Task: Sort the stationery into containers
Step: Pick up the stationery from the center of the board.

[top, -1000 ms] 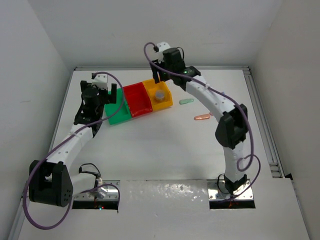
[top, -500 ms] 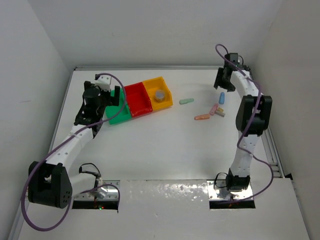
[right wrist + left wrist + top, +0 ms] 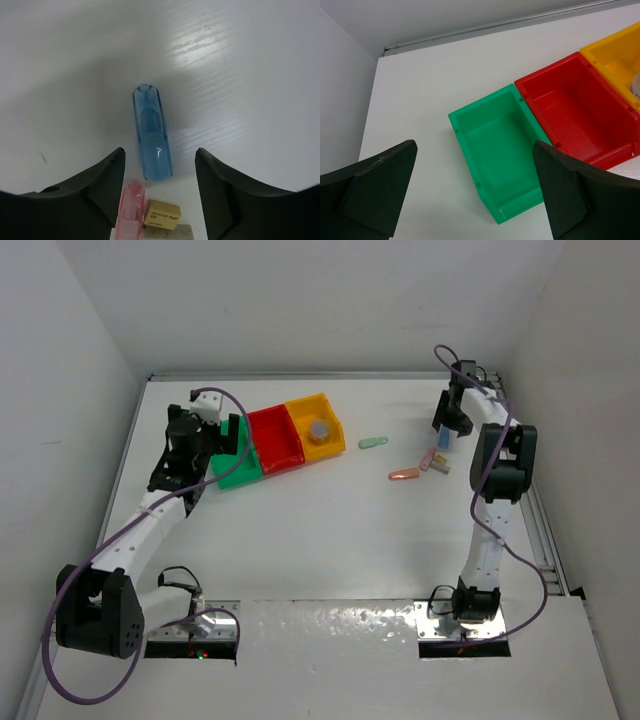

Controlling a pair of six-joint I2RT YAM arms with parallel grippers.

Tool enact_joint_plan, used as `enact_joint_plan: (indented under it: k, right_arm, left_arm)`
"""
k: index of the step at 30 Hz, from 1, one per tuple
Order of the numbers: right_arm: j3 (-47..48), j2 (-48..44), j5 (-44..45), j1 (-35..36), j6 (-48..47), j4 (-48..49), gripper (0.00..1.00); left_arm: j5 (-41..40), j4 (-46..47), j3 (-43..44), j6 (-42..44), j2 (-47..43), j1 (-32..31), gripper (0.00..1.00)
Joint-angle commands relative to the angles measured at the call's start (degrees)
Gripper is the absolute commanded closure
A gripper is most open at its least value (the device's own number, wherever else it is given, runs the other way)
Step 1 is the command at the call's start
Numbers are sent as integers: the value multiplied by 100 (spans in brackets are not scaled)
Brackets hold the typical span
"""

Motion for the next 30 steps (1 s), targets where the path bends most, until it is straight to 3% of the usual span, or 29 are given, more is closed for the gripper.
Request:
enact_joint_plan:
  k: [1,5,10,19,26,30]
  right_arm:
    - [-98,-32,-325,-3,-100,351,43]
    - [-213,29,-405,-3,-73,342,44]
    - [-379,56,-414,5,-126,359,55]
    - [-635,-216,78,23,-626,368,99]
    - [-916,-1050,728,401,-1189,720,100]
    - [-890,-1710,747,1252,-1312,913,100]
  left_arm:
    - [-44,159,59,-29,-41,-48,0]
    - [-88,185,95,6,-23,-56,0]
    - [-141,203,103,32,-23,-56,0]
    - [-27,229,121,15,-50,-74,0]
    - [88,220,95,-99,-85,-74,0]
    - [-236,220,68,-336,-85,-56,0]
